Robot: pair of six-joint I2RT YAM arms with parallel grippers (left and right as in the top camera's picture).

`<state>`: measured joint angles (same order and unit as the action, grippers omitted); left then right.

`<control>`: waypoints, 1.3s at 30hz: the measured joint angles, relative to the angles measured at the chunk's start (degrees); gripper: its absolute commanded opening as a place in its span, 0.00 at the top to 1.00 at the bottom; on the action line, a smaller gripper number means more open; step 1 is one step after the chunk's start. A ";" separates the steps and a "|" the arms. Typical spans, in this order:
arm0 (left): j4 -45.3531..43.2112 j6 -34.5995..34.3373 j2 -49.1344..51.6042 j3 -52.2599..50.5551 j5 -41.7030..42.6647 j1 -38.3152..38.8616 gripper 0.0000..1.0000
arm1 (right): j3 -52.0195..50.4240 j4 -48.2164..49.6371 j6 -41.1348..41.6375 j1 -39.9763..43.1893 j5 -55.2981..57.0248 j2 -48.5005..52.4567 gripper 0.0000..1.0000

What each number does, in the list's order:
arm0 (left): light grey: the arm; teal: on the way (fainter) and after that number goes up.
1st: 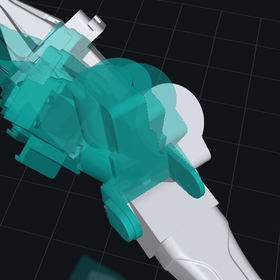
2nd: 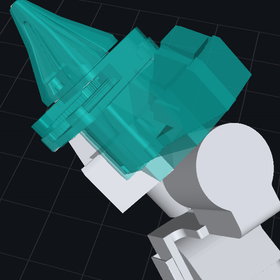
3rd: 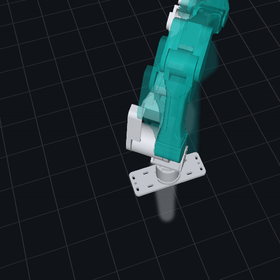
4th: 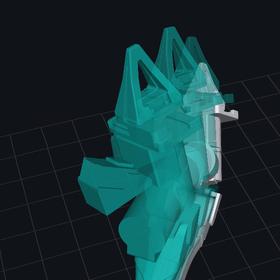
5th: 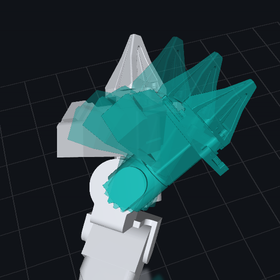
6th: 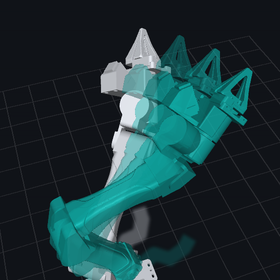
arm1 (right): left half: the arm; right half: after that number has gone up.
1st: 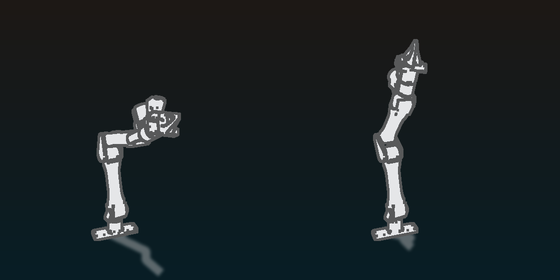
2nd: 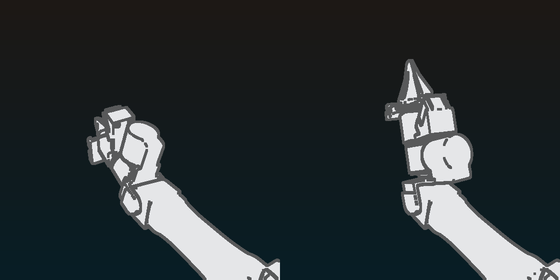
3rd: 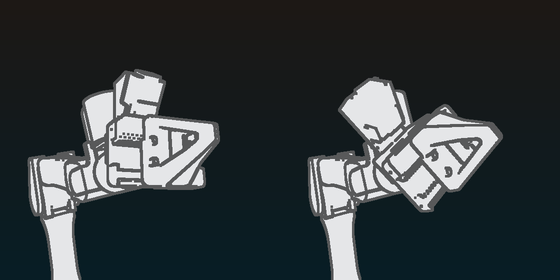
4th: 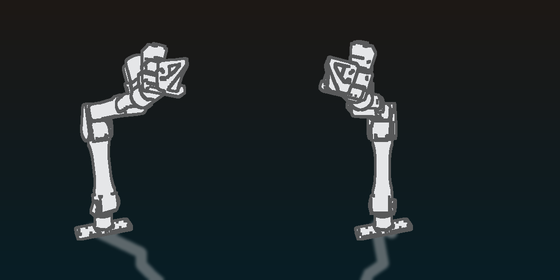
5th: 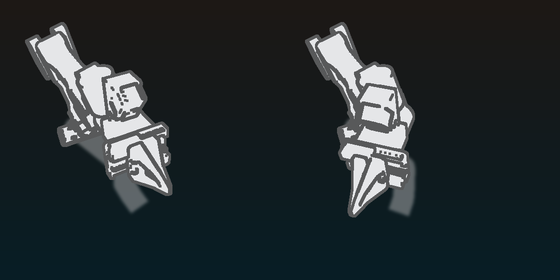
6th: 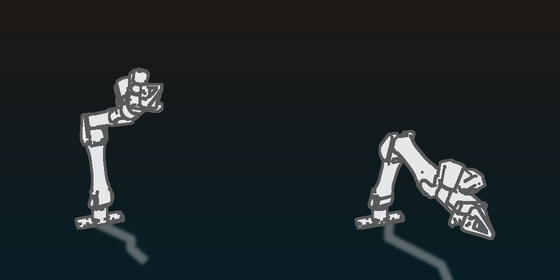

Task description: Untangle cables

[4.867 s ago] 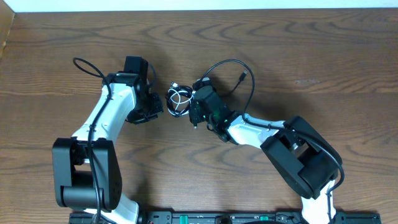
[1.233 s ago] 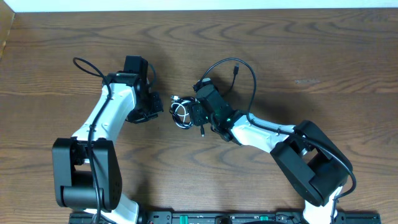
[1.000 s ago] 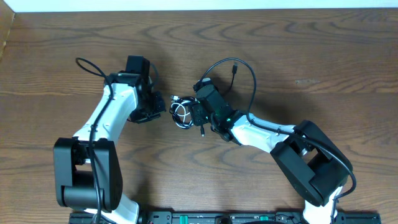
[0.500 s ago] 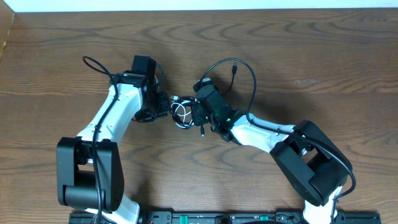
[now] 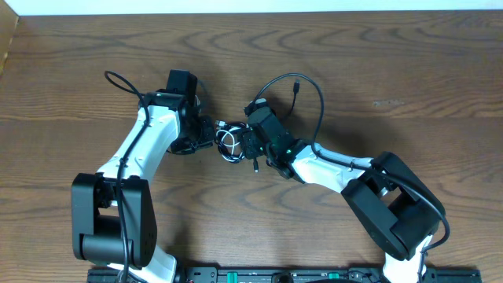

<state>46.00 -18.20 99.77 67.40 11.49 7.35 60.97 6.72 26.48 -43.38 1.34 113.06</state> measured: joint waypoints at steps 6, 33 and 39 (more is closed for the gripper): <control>0.00 0.00 0.00 0.00 0.00 0.00 0.70 | 0.00 1.25 8.04 0.37 6.80 0.00 0.02; -0.02 0.00 0.00 0.00 0.00 0.00 0.71 | 0.00 -2.64 14.43 1.14 7.19 0.02 0.76; 0.02 0.15 0.00 0.00 -1.77 0.00 0.92 | 0.00 -2.75 13.20 0.63 5.66 0.02 0.99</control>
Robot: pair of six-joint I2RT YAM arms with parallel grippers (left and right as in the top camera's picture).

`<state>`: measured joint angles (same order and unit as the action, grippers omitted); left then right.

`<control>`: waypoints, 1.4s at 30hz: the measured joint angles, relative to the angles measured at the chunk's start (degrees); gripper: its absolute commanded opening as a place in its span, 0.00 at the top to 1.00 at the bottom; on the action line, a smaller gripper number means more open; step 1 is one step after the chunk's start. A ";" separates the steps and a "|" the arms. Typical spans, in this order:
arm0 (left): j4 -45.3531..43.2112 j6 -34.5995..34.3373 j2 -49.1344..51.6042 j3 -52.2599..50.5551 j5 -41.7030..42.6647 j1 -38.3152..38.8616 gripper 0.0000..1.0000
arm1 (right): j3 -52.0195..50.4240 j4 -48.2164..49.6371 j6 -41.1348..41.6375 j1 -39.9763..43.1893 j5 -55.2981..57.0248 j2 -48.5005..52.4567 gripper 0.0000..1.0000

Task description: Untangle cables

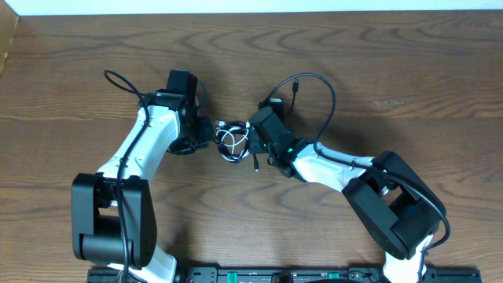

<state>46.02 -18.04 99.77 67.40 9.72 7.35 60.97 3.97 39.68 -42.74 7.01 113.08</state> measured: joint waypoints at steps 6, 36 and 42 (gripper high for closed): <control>0.02 -0.15 0.00 -0.07 -1.51 0.00 0.93 | 0.00 -0.04 -1.99 -0.63 -0.68 0.00 0.99; -11.45 -9.11 0.00 -1.92 5.42 3.32 0.91 | 0.35 -25.88 -21.00 14.40 -12.02 -14.08 0.94; -14.12 -12.22 0.00 -5.44 0.42 6.71 0.87 | 0.37 -23.98 -21.14 14.40 -12.35 -14.08 0.91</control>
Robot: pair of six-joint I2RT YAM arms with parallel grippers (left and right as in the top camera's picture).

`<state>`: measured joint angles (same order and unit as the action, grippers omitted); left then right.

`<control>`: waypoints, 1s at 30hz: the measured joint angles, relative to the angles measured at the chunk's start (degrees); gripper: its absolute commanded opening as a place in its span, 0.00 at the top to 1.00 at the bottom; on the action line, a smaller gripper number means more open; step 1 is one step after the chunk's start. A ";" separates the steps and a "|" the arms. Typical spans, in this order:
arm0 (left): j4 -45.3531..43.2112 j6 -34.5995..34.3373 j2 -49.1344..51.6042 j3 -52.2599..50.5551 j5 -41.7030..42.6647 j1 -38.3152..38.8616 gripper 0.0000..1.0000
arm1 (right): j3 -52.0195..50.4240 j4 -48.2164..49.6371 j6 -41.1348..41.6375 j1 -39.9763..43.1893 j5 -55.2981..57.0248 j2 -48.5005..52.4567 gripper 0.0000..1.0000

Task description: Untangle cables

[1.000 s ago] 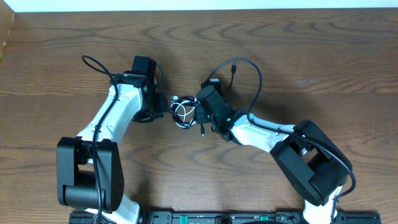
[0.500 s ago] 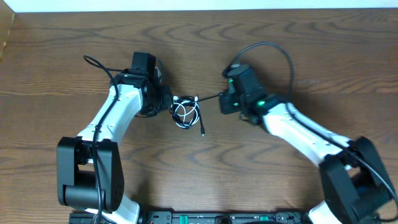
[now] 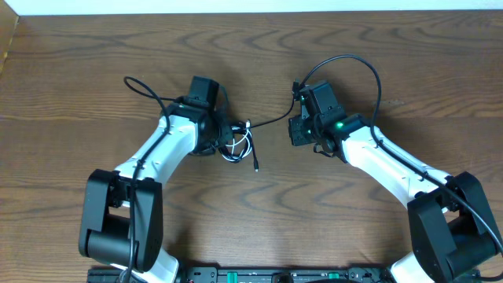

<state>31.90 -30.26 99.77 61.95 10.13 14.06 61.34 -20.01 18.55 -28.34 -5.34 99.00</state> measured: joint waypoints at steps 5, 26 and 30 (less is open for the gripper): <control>-1.53 -1.11 0.00 -0.55 -3.54 0.79 0.78 | 0.00 -0.02 0.00 0.00 -0.04 0.00 0.89; -8.44 -6.01 0.00 -5.60 -9.22 2.62 0.76 | 0.00 -0.07 0.00 0.00 -0.07 0.00 0.92; -9.22 -6.40 0.00 -6.69 -9.22 2.67 0.77 | 0.00 -0.07 0.00 0.00 -0.07 0.00 0.91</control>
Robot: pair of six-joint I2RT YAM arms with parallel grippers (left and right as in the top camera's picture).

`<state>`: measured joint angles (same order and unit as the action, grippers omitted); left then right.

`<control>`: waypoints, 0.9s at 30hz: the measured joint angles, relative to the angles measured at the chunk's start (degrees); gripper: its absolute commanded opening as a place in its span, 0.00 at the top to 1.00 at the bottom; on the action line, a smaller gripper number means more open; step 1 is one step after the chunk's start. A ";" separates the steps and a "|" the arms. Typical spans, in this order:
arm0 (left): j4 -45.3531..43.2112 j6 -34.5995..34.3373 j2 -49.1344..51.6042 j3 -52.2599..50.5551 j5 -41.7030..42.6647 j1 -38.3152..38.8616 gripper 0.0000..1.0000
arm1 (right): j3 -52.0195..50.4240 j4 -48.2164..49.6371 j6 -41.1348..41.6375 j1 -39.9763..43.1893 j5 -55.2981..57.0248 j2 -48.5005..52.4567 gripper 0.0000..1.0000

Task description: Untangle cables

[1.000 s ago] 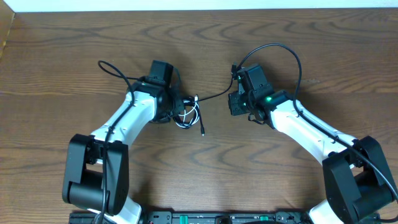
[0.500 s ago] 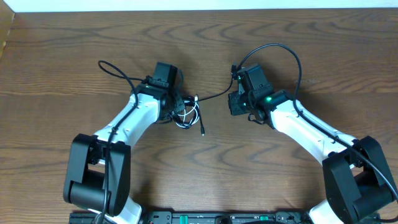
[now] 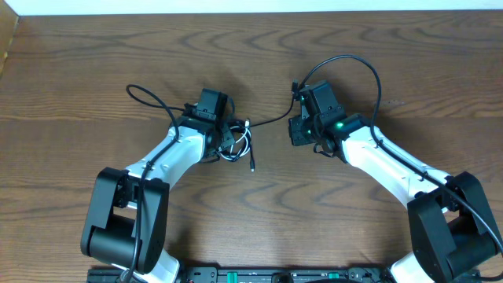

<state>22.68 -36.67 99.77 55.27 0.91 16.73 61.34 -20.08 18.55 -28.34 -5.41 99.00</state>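
Note:
A small tangle of white and black cables (image 3: 238, 144) lies on the wooden table left of centre. My left gripper (image 3: 229, 136) sits on the tangle's left side and appears shut on it; its fingertips are hidden under the wrist. One black cable strand (image 3: 269, 121) runs from the tangle up and right to my right gripper (image 3: 291, 130), which appears shut on its far end. A loose black plug end (image 3: 251, 167) hangs out below the tangle.
Each wrist carries its own black wire loop, one on the left arm (image 3: 145, 93) and one on the right arm (image 3: 369, 67). The table's far edge (image 3: 251, 11) runs along the top, and the arm bases stand at the near edge.
My left gripper has shifted slightly right and rotated, and the tangle with its plug end has moved a little with it. The right arm and the stretched strand are unchanged.
Both grippers first met at the tangle in the table's middle. Then the right one stood slightly to the right. By 1.0 s ago it was far to the right with a black strand drawn out, the left keeping the tangle. Now the left has shifted slightly.

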 measured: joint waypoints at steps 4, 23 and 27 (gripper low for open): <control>-0.04 -0.44 0.00 -0.46 -0.02 0.00 0.77 | 0.00 0.04 0.00 0.00 0.00 0.00 0.91; -7.54 13.97 -6.97 -2.67 5.18 0.00 0.93 | 0.00 1.46 -1.05 0.00 -5.33 0.00 0.58; -12.13 20.70 -10.03 -2.60 7.30 -0.02 0.93 | 0.00 3.65 -3.21 0.26 -13.90 0.00 0.50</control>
<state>10.55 -15.97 89.73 52.66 8.21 16.71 61.34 -16.43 15.33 -28.08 -19.31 99.00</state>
